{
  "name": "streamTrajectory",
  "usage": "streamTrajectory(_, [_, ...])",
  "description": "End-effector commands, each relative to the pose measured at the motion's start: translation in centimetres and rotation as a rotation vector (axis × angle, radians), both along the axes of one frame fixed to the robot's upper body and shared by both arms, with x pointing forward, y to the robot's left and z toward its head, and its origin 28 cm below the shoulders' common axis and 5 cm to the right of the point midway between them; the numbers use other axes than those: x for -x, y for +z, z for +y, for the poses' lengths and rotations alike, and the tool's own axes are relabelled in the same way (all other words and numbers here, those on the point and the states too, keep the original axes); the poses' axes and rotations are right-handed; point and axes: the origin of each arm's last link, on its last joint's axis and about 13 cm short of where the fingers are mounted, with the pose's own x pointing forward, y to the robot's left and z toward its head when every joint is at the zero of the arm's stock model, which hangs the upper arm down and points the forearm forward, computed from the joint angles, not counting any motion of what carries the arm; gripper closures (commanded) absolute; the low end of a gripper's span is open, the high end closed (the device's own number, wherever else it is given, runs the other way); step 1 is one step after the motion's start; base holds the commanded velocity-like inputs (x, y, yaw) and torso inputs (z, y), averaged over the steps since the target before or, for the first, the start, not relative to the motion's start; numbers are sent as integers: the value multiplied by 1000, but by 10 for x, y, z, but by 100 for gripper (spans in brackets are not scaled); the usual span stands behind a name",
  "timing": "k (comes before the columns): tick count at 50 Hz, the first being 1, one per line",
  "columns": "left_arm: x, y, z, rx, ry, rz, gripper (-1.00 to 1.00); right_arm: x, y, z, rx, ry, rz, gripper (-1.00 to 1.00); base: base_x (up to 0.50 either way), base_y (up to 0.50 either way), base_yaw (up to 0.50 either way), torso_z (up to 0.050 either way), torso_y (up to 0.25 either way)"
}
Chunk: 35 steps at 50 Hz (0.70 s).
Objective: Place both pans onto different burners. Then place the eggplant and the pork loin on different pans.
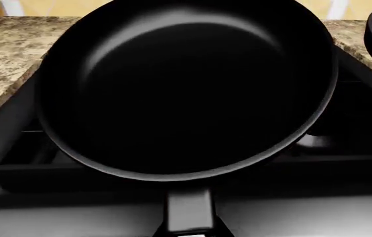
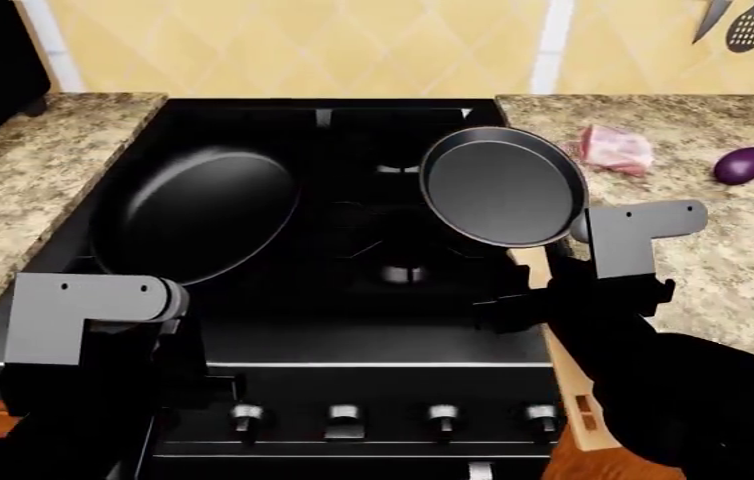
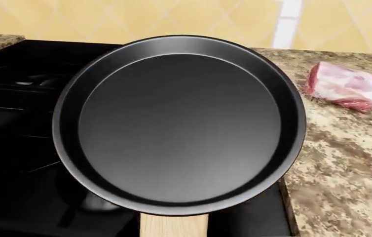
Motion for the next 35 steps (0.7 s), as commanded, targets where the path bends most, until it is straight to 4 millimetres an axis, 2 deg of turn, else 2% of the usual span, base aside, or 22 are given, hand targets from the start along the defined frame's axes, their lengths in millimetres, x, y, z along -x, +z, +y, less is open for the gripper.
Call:
streamTrajectory(1, [-5, 9, 4, 6, 56, -71, 100, -3, 9, -3, 2, -21, -56, 100, 0, 500, 0, 0, 11])
streamTrajectory(12, [-6, 9, 4, 4, 56, -72, 100, -4, 8, -3, -2, -23, -50, 100, 0, 473, 0, 1, 4])
streamTrajectory(25, [-7, 9, 4, 9, 52, -72, 100, -6, 10, -4, -36, -41, -44, 100, 0, 0, 0, 2, 4])
streamTrajectory(35, [-8, 8, 4, 10, 53, -72, 100, -6, 8, -4, -27, -38, -34, 100, 449, 1, 0, 1, 4])
